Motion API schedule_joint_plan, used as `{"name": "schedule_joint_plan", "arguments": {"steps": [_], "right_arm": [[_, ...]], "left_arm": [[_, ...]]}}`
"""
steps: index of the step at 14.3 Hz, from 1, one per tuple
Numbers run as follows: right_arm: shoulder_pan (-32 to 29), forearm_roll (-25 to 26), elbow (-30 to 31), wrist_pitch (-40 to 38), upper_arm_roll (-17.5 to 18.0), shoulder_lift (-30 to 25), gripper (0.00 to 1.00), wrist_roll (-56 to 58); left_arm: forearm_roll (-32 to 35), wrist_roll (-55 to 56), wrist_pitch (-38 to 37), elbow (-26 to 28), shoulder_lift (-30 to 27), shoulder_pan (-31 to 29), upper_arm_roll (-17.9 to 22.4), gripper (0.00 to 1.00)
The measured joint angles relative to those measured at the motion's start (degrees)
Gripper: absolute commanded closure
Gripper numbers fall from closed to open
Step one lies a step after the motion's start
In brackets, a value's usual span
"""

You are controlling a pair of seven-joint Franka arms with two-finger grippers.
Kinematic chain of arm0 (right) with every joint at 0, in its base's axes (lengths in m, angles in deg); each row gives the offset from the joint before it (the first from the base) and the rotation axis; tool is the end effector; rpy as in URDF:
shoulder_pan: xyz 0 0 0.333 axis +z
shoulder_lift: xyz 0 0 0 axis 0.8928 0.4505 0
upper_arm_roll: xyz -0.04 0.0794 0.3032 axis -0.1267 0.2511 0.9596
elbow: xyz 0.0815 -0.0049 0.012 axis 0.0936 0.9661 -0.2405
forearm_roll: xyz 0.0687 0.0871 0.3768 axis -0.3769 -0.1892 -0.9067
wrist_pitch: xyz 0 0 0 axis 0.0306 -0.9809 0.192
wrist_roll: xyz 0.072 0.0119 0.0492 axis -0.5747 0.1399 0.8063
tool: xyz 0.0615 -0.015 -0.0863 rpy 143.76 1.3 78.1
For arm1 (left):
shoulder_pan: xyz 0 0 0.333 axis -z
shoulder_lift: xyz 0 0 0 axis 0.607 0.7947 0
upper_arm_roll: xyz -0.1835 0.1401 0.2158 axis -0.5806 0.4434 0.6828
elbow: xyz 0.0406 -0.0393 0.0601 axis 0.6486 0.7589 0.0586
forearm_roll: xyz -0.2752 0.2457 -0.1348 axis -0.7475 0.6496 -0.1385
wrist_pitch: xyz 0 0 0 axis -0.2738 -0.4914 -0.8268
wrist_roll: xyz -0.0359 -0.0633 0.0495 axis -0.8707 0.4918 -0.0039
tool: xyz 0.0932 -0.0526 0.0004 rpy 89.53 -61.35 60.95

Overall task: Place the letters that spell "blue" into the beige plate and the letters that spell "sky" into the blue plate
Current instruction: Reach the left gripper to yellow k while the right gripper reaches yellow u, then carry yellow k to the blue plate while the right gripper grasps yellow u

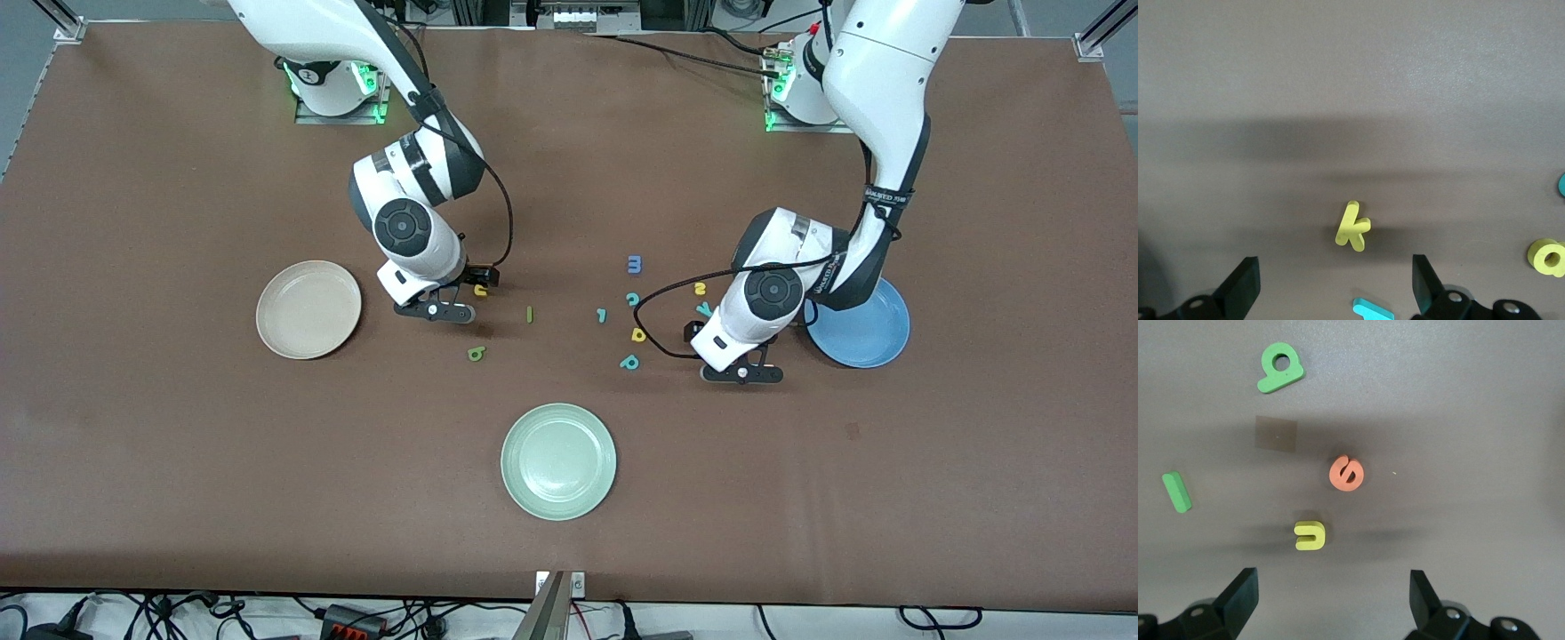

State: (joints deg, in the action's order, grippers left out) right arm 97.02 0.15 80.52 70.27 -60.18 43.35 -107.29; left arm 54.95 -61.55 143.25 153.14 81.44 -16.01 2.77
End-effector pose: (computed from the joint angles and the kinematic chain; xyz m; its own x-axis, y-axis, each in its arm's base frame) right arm 0.5111 0.3294 0.2319 0.9761 -0.1167 -0.1835 -0.1131 -0.9931 0.0297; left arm 0.5940 -0.2521 0.2079 0.9934 -0.0189 -0.1127 -0.0248 -0.9984 -0.0505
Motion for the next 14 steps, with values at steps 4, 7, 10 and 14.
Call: {"name": "schedule_joint_plan", "arguments": {"steps": [4, 7, 10, 14], "right_arm": [[1.5, -2.7, -0.4, 5.1, 0.0, 3.5, 0.00, -6.1], [1.7, -2.7, -1.2, 5.5, 0.0, 4.8, 0.00, -6.6], [1.7, -2.8, -1.5, 5.5, 0.0, 4.8, 0.00, -6.7], [1.7, -2.8, -1.5, 5.5, 0.0, 4.8, 0.00, -6.7]], "left_arm": [[2.7, -5.3, -1.5, -1.7, 0.6, 0.0, 0.3, 0.00], [2.7, -6.1, -1.7, -2.0, 0.7, 0.0, 0.4, 0.00], [2.7, -6.3, -1.1, -2.2, 1.3, 0.3, 0.4, 0.00], [2.7, -6.4, 3.3, -2.1, 4.8, 1.1, 0.3, 0.18]]}}
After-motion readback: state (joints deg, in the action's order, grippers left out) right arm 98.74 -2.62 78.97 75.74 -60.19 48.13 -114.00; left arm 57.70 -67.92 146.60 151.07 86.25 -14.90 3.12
